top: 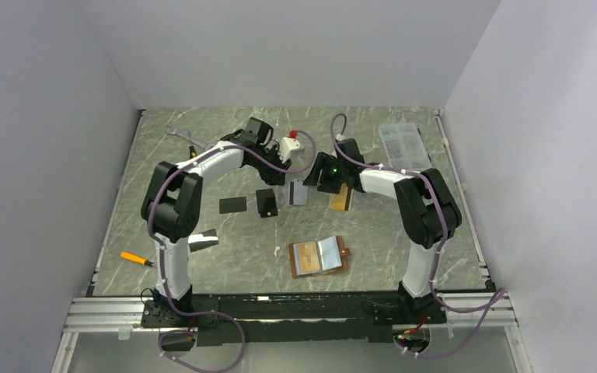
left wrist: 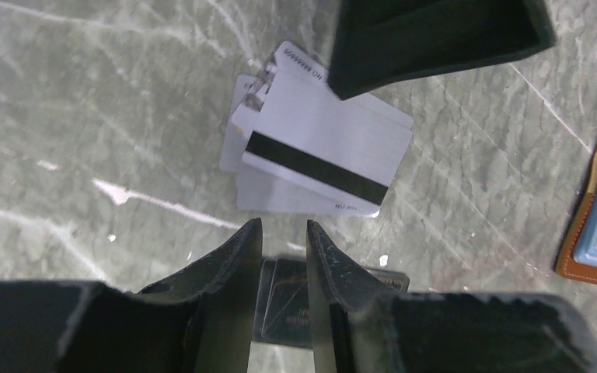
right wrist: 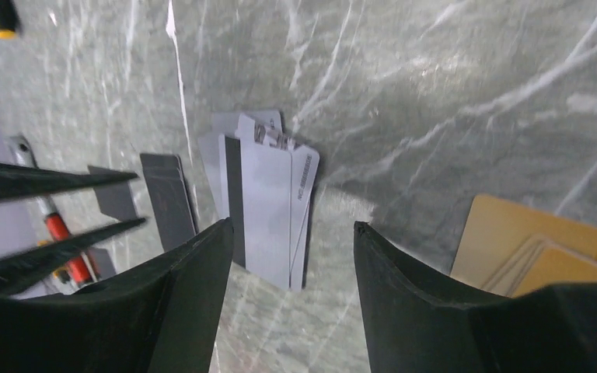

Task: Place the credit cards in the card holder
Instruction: Pick up the credit card from the center of the board.

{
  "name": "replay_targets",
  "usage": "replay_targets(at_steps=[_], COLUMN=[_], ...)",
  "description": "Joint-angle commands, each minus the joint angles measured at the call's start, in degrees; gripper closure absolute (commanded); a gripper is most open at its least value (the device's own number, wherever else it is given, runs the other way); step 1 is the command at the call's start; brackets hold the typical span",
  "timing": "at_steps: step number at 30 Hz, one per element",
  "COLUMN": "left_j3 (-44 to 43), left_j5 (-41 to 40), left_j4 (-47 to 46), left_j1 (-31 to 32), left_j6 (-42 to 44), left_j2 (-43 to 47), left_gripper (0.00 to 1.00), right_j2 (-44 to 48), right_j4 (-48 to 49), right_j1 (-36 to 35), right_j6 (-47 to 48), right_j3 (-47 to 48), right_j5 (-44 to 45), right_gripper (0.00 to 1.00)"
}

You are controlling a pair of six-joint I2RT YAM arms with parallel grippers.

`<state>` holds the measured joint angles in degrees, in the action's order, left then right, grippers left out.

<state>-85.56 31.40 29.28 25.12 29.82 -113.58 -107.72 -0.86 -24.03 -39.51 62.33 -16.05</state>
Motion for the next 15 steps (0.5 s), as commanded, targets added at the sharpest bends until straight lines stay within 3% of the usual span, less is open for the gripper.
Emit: replay_targets(at_steps=[1, 15], left_j3=[-2.81, -8.42], left_j5=[-3.01, -15.02], left_j4=[-0.09, 3.3], left_j1=[3.02, 7.34], left_j6=[5.47, 4.39], left_j2=[-2.65, -8.88], left_gripper=[0.67, 0.74], right_j2=[-2.31, -5.01], right_j4=[9.38, 21.77], right_j1=[2.0, 4.7], right_j6=[-3.45, -10.35], right_j3=[1.8, -5.48], right_j5=[-6.83, -13.32], right_gripper=[0.41, 0.51])
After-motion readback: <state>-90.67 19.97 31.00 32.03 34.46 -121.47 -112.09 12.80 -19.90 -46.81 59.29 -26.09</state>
